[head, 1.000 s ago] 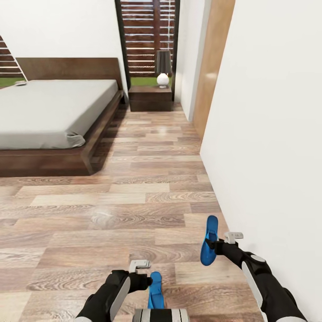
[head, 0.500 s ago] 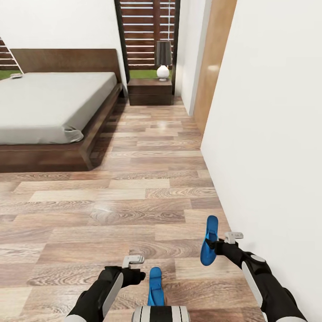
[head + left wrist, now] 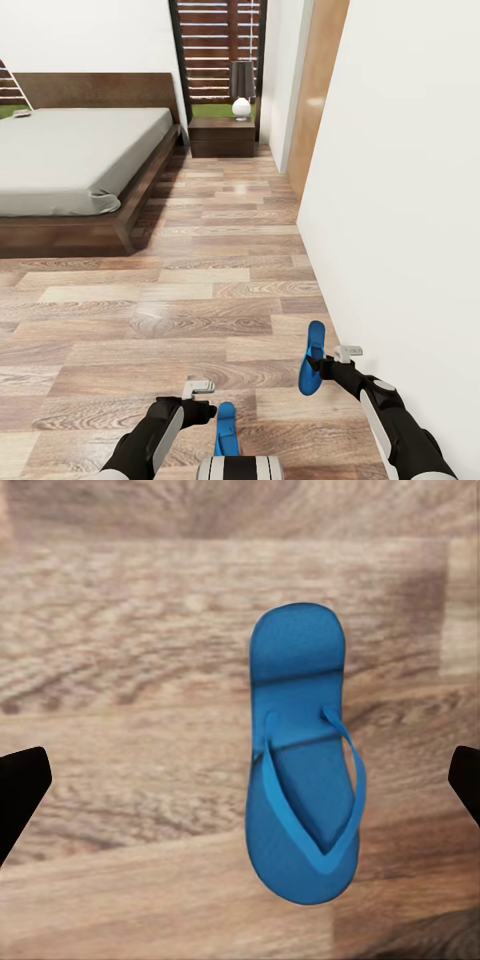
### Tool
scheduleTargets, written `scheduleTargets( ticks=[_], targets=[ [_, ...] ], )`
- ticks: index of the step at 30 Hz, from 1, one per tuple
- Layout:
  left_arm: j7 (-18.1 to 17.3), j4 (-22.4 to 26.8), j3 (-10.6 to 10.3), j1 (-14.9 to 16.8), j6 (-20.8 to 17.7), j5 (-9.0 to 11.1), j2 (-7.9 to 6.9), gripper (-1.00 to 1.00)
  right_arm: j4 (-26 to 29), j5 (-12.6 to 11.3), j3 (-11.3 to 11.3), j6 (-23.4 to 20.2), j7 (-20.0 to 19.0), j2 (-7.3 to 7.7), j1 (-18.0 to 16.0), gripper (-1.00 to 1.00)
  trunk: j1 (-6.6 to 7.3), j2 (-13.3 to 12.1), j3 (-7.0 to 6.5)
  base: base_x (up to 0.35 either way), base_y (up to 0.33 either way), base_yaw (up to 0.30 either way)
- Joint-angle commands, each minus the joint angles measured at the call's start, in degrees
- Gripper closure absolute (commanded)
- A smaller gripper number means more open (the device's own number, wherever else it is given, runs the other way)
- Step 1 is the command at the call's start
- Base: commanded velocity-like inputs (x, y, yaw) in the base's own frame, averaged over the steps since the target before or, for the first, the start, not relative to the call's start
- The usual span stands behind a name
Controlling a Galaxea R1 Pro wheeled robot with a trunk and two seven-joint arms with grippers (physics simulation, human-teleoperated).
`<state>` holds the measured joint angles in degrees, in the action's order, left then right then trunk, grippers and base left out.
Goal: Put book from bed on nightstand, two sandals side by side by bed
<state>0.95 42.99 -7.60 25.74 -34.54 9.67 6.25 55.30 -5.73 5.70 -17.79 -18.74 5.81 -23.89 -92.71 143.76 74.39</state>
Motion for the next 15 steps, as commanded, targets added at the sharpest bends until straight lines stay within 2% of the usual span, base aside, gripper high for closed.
scheduleTargets(
  ticks=[1,12,15],
  targets=[
    [0.1,0.1,0.0,0.0,-0.3,0.3,0.03,-1.0,0.1,-0.6,0.1,-0.5,-0.2,0.01,0.0,1.0,0.01,0.0,0.04,0.005,-0.01,0.0],
    [0.1,0.1,0.0,0.0,-0.3,0.3,0.07,-1.0,0.0,-0.6,0.1,-0.5,-0.2,0.0,0.0,1.0,0.01,0.0,0.04,0.0,-0.002,0.0],
    [0.1,0.1,0.0,0.0,-0.3,0.3,0.07,-1.0,0.1,-0.6,0.1,-0.5,-0.2,-0.01,0.0,1.0,0.01,0.0,0.04,-0.132,0.0,0.0]
  ],
)
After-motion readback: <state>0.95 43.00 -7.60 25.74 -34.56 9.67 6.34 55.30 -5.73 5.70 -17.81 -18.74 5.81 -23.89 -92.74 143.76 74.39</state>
